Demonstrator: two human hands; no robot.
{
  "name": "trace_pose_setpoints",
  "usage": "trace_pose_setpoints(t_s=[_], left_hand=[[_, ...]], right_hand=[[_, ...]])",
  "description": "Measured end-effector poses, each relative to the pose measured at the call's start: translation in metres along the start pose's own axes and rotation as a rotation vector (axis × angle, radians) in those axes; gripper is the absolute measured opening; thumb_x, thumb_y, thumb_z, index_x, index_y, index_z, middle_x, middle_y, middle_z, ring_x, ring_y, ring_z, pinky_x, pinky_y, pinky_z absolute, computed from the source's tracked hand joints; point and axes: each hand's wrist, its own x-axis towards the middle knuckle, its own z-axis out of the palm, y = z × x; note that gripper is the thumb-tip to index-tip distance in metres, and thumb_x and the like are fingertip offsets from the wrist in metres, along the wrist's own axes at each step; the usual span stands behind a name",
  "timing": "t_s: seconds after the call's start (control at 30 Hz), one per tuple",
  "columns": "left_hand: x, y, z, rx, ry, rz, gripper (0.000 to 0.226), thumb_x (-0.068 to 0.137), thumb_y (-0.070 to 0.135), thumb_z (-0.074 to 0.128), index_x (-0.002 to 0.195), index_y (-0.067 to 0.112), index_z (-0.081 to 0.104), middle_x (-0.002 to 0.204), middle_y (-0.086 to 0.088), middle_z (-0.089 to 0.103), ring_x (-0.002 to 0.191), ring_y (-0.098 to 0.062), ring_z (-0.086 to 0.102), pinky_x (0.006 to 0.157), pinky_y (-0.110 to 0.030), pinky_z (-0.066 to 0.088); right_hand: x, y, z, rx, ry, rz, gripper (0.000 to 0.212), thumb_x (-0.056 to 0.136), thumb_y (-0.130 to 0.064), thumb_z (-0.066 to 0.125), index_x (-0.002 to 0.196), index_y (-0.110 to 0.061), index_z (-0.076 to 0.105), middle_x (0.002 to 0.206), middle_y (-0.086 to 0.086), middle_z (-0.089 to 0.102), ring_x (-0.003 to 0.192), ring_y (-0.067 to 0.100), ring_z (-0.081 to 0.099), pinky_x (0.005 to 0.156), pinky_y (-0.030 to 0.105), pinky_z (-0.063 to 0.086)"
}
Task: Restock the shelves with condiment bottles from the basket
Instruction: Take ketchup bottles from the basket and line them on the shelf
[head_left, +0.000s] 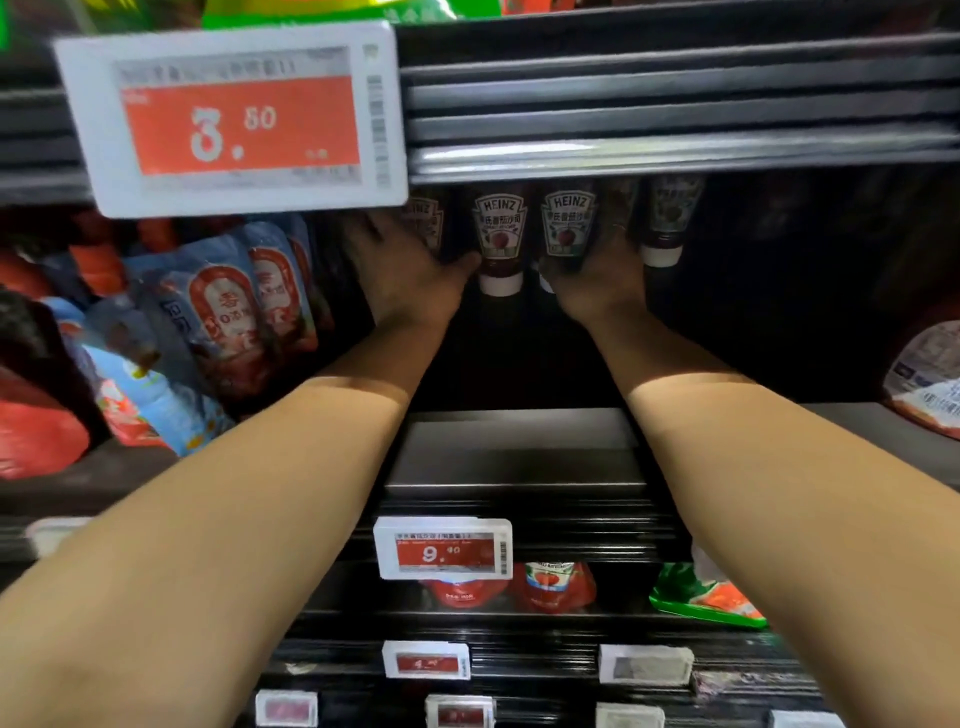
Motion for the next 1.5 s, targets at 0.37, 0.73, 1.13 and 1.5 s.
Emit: trace_pose_setpoints(t_s=[0.37, 0.73, 1.13, 1.5], left_hand=[[0.01, -0.006, 0.015, -0.031, -0.215, 0.002, 0.086, 0.071, 0.06, 0.082, 0.139, 0.015, 0.054, 0.138, -0.006, 0.061, 0.128, -0.023, 0.058, 0.099, -0.026, 0.045], [0.017, -0.009, 0.013, -0.277, -0.08, -0.113, 0.056, 0.079, 0.032, 0.076, 0.132, 0.015, 0.064, 0.127, -0.009, 0.069, 0.117, -0.025, 0.065, 0.097, -0.033, 0.054], [0.021, -0.016, 0.018, -0.279, -0.129, -0.082, 0.056, 0.08, 0.035, 0.081, 0.13, 0.016, 0.065, 0.126, -0.007, 0.07, 0.116, -0.023, 0.066, 0.098, -0.036, 0.054], [0.018, -0.013, 0.02, -0.347, -0.195, -0.093, 0.09, 0.062, 0.045, 0.092, 0.138, 0.018, 0.051, 0.135, 0.0, 0.064, 0.122, -0.016, 0.061, 0.104, -0.026, 0.047]], right_hand=[[-0.001, -0.002, 0.002, -0.136, 0.054, -0.023, 0.063, 0.082, -0.039, 0.08, 0.131, -0.006, 0.061, 0.134, 0.013, 0.065, 0.127, 0.027, 0.06, 0.103, 0.028, 0.047], [-0.004, -0.003, -0.004, -0.044, 0.022, -0.007, 0.064, 0.082, -0.036, 0.083, 0.134, -0.01, 0.056, 0.135, 0.007, 0.065, 0.127, 0.022, 0.059, 0.097, 0.02, 0.044], [-0.002, 0.0, -0.002, -0.044, -0.002, -0.02, 0.062, 0.083, -0.034, 0.081, 0.133, -0.007, 0.057, 0.135, 0.009, 0.065, 0.127, 0.023, 0.06, 0.101, 0.023, 0.046], [0.001, 0.001, 0.002, -0.038, -0.018, 0.012, 0.064, 0.08, -0.041, 0.082, 0.133, -0.012, 0.061, 0.134, 0.004, 0.065, 0.127, 0.021, 0.059, 0.096, 0.017, 0.042]])
